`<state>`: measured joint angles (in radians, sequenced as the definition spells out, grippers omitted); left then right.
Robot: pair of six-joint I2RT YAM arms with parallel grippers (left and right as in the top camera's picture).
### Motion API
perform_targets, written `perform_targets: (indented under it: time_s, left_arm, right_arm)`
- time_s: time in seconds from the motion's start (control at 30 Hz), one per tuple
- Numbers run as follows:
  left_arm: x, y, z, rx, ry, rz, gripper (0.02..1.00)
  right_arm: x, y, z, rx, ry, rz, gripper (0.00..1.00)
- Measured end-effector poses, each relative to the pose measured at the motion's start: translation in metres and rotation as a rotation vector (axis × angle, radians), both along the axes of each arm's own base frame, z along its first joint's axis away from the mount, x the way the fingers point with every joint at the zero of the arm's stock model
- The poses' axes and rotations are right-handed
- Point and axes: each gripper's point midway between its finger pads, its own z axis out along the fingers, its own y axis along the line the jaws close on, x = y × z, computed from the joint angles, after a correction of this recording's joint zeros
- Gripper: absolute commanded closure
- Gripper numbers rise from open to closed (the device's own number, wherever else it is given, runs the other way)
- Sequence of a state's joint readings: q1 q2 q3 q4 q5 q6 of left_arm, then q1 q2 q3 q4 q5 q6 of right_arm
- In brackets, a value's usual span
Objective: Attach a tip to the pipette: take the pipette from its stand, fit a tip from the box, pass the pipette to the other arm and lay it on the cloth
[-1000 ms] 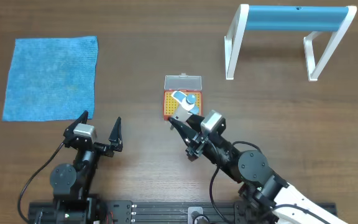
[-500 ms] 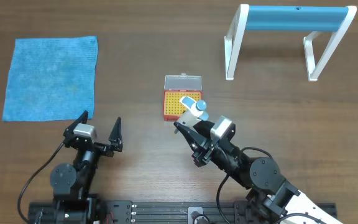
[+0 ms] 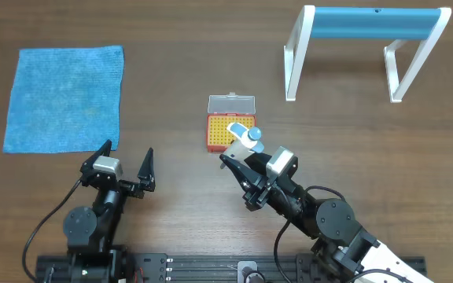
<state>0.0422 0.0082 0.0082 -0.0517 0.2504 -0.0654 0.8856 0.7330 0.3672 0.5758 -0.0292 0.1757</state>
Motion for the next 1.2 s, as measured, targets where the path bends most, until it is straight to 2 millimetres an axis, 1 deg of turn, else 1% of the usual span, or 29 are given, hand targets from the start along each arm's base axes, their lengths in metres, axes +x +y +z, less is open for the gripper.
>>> perform_targets:
  time_s: [0.17,0.33,0.4,0.53,0.57,0.6,0.67,0.73,0.77,0.8,0.83,0.87,0.93,1.03,1.1,1.2]
  left_arm:
    - [0.000,0.000,0.000,0.000,0.000,0.000,0.080]
    - [0.000,0.000,0.000,0.000,0.000,0.000,0.077]
    - [0.000,-0.002,0.000,-0.029,0.005,-0.010,0.077]
    - [-0.008,-0.027,0.003,-0.359,0.096,-0.146,0.077]
    - [-0.010,-0.032,0.003,-0.465,0.135,-0.167,0.075]
    - [-0.012,-0.036,0.003,-0.660,0.203,-0.181,0.080]
    - [-0.013,-0.038,0.004,-0.790,0.249,-0.186,0.077]
    - [-0.013,-0.038,0.006,-0.871,0.269,-0.185,0.102]
    - [-0.013,-0.040,0.012,-0.907,0.261,-0.204,0.102]
    - [-0.014,-0.041,0.021,-0.925,0.240,-0.226,0.130]
    - [-0.015,-0.042,0.031,-0.937,0.208,-0.253,0.159]
    - [-0.018,-0.044,0.047,-0.946,0.159,-0.292,0.154]
    - [-0.018,-0.046,0.055,-0.966,0.163,-0.313,0.152]
    - [-0.014,-0.052,0.063,-0.972,0.230,-0.330,0.152]
    - [-0.009,-0.063,0.087,-0.947,0.271,-0.397,0.154]
    - [0.002,-0.087,0.145,-0.850,0.305,-0.592,0.152]
  right_arm:
    - [-0.001,-0.001,0.005,0.020,-0.007,0.002,0.928]
    - [-0.001,-0.001,0.005,0.021,-0.008,0.002,0.930]
    - [-0.001,-0.001,0.005,0.026,-0.004,0.003,0.928]
    - [-0.002,-0.002,0.012,0.066,0.001,0.010,0.928]
    - [-0.002,-0.003,0.015,0.083,0.002,0.013,0.930]
    - [-0.002,-0.004,0.017,0.102,0.018,0.011,0.928]
    - [0.000,-0.005,0.015,0.113,0.041,0.005,0.930]
    - [0.002,-0.005,0.011,0.109,0.065,0.002,0.930]
    - [0.003,-0.004,0.007,0.102,0.084,0.002,0.930]
    - [0.003,-0.004,0.003,0.098,0.100,0.003,0.930]
    - [0.004,-0.003,-0.001,0.095,0.124,0.005,0.925]
    - [0.004,-0.002,-0.006,0.093,0.158,0.009,0.930]
    - [0.005,-0.001,-0.015,0.083,0.205,0.020,0.930]
    - [0.009,-0.004,-0.017,0.094,0.234,0.044,0.930]
    - [0.013,-0.009,-0.016,0.108,0.255,0.068,0.930]
    - [0.012,-0.012,-0.018,0.115,0.296,0.143,0.928]
